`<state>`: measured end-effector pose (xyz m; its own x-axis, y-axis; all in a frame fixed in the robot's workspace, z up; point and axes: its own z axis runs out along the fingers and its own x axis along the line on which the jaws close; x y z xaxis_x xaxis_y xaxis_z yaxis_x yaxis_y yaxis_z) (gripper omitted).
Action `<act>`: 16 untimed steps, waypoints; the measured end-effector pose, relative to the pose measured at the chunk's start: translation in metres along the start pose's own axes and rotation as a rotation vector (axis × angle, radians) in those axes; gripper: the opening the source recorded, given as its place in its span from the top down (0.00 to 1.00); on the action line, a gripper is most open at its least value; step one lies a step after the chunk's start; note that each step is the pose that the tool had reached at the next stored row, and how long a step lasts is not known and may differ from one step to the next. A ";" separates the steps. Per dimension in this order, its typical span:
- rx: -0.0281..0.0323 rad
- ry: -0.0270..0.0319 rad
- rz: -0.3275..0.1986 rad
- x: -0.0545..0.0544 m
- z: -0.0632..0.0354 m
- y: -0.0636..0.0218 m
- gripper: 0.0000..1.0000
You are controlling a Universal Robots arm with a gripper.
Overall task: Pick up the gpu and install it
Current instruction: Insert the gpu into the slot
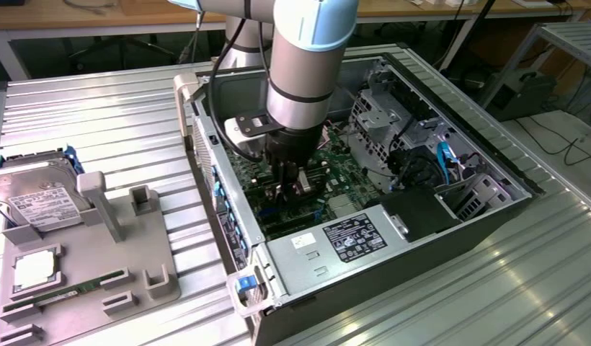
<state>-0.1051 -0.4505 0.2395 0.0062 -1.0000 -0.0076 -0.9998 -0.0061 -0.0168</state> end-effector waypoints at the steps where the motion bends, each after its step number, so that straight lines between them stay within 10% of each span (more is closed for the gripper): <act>1: 0.0001 0.0005 0.000 0.000 -0.0001 0.0002 0.66; 16: -0.0004 0.0005 0.000 0.000 0.0033 0.0010 0.70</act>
<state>-0.1061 -0.4504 0.2362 0.0063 -1.0000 -0.0071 -0.9998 -0.0061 -0.0164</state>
